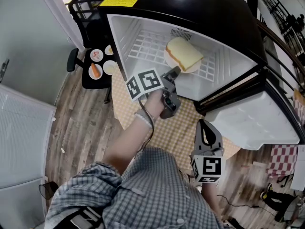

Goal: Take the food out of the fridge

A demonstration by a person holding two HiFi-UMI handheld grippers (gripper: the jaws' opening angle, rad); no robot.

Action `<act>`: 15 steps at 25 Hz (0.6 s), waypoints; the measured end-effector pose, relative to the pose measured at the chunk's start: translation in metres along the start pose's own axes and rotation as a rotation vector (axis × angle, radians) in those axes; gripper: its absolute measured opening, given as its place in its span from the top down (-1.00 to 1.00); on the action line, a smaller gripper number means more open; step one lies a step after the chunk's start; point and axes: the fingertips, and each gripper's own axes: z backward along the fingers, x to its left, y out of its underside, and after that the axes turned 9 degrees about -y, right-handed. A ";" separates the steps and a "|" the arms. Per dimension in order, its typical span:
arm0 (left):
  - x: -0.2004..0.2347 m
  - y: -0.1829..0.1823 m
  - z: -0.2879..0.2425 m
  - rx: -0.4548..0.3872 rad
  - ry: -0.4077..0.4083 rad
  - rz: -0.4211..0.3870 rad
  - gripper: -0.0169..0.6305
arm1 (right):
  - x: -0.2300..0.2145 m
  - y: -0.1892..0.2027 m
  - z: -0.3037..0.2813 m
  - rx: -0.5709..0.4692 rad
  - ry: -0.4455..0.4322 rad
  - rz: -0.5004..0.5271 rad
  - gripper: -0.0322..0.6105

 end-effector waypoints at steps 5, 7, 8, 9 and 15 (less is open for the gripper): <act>-0.001 0.002 0.004 0.007 0.000 0.009 0.81 | -0.001 -0.001 -0.007 0.001 -0.013 0.007 0.87; 0.001 0.005 0.008 0.013 0.010 0.022 0.82 | -0.003 -0.002 -0.013 -0.029 -0.045 -0.086 0.87; 0.001 0.005 0.010 0.016 0.014 0.027 0.82 | -0.005 -0.002 -0.017 -0.048 -0.068 -0.152 0.87; 0.002 0.005 0.012 0.018 0.017 0.028 0.82 | -0.008 -0.003 -0.022 -0.068 -0.090 -0.217 0.87; 0.004 0.002 0.026 0.025 0.019 0.030 0.83 | -0.020 -0.015 -0.050 -0.161 -0.177 -0.454 0.87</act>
